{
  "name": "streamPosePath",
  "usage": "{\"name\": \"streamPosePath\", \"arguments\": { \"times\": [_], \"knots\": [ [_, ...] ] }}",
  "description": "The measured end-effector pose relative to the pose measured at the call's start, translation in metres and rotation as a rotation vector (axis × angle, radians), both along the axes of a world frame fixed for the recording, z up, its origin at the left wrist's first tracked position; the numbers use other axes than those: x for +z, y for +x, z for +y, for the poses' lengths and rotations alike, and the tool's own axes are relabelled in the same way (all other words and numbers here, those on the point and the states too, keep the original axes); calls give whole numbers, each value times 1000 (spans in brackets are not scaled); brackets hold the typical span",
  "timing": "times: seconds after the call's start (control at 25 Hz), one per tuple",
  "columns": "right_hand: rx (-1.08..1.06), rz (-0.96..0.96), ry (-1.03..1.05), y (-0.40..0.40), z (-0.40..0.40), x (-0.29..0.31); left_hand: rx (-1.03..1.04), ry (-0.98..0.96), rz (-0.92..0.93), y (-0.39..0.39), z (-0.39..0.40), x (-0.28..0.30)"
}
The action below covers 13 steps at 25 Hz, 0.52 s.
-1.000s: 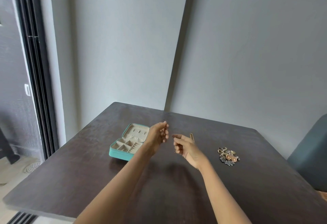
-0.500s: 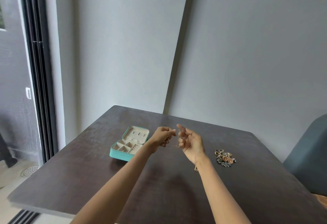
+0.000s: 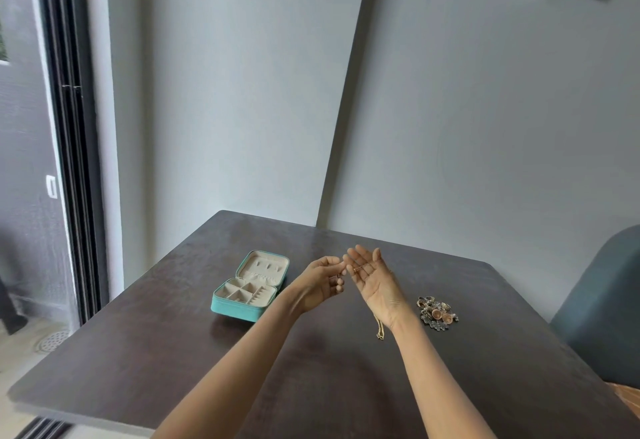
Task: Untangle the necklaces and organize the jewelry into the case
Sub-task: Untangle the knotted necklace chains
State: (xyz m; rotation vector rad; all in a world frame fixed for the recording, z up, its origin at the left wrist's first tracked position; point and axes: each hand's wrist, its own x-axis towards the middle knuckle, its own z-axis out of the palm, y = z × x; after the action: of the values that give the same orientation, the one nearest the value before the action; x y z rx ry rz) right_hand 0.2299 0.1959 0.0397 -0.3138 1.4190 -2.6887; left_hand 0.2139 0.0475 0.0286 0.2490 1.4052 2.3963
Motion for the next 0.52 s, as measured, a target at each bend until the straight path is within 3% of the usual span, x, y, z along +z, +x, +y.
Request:
{"name": "streamPosePath", "arguments": {
  "times": [0.12,0.44,0.52],
  "knots": [
    [-53,11,17,-1,-2,-6,23,4,29,-1,-2,-8],
    [-195,-1,154,-3,-7,-25,15,-675,453,-5,-2,-1],
    [-217,-7,190,-5,-8,-28,101,-858,560,-8,0,-4]
  ]
}}
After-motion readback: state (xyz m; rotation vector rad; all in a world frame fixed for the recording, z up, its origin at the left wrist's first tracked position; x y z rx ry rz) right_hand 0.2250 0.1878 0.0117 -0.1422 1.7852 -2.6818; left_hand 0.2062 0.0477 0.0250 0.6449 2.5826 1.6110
